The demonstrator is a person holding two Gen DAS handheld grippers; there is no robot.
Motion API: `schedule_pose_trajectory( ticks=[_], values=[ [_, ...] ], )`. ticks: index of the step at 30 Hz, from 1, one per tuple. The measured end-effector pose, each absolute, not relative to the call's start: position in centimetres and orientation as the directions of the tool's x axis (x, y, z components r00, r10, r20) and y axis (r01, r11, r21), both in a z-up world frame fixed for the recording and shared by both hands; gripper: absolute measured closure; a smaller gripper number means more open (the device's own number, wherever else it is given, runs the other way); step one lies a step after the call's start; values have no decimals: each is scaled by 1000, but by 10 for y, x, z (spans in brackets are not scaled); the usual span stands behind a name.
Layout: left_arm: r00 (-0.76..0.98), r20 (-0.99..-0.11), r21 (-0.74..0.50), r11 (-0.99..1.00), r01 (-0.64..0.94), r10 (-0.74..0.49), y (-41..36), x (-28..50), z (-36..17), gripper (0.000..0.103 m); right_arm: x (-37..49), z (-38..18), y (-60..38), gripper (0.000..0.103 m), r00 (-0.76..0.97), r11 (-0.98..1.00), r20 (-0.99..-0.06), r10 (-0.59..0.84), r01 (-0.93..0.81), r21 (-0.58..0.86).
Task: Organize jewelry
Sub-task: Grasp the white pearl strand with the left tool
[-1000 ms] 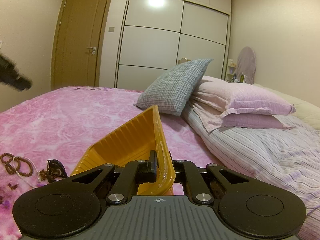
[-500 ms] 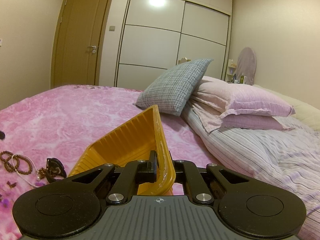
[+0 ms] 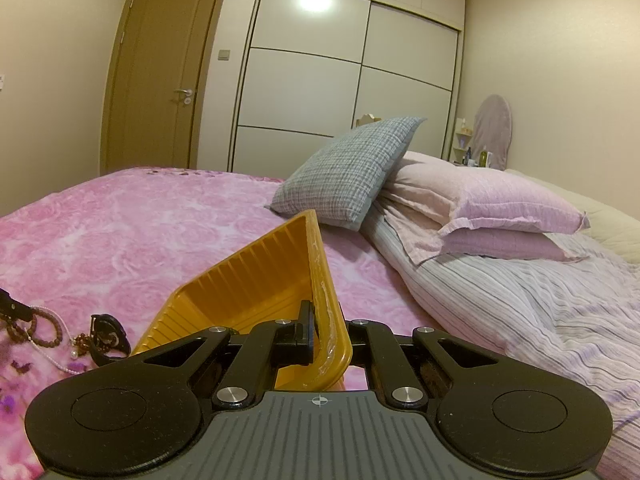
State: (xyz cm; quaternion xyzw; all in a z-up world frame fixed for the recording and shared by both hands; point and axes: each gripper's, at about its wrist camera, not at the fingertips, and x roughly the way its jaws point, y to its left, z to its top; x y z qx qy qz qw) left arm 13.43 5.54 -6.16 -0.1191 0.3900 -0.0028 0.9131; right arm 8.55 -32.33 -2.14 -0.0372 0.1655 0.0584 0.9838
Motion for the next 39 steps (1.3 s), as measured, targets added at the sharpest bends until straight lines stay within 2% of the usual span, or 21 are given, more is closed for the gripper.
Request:
schedule_pose_trajectory(
  ticks=[7,8,20,26,31,34,39],
  values=[
    [695,-716,-198,974,-112,-66,57,134,-62,102,86,-21,-324,96,938,990,-330,103,-128,-54],
    [702,-710,-187,976,-111,-56,57,132,-59,103,86,-21,-324,96,938,990,-330,103,-128,-54],
    [797,-594,-195,981,-9,-111,57,130,13,103,86,-21,-326,96,939,990,-329,104,-129,-54],
    [724,-683,-196,979,-59,-93,62,141,-21,99,86,-22,-325,96,939,990,-329,104,-129,-55],
    [681,-725,-203,977,-73,-100,58,141,-50,99,85,-21,-324,96,939,990,-329,102,-129,-58],
    [671,-737,-185,979,-90,-77,54,141,-57,89,85,-21,-324,96,939,990,-330,102,-128,-61],
    [674,-736,-191,974,-122,-60,53,144,-65,84,85,-21,-323,96,939,990,-330,101,-128,-62]
  ],
)
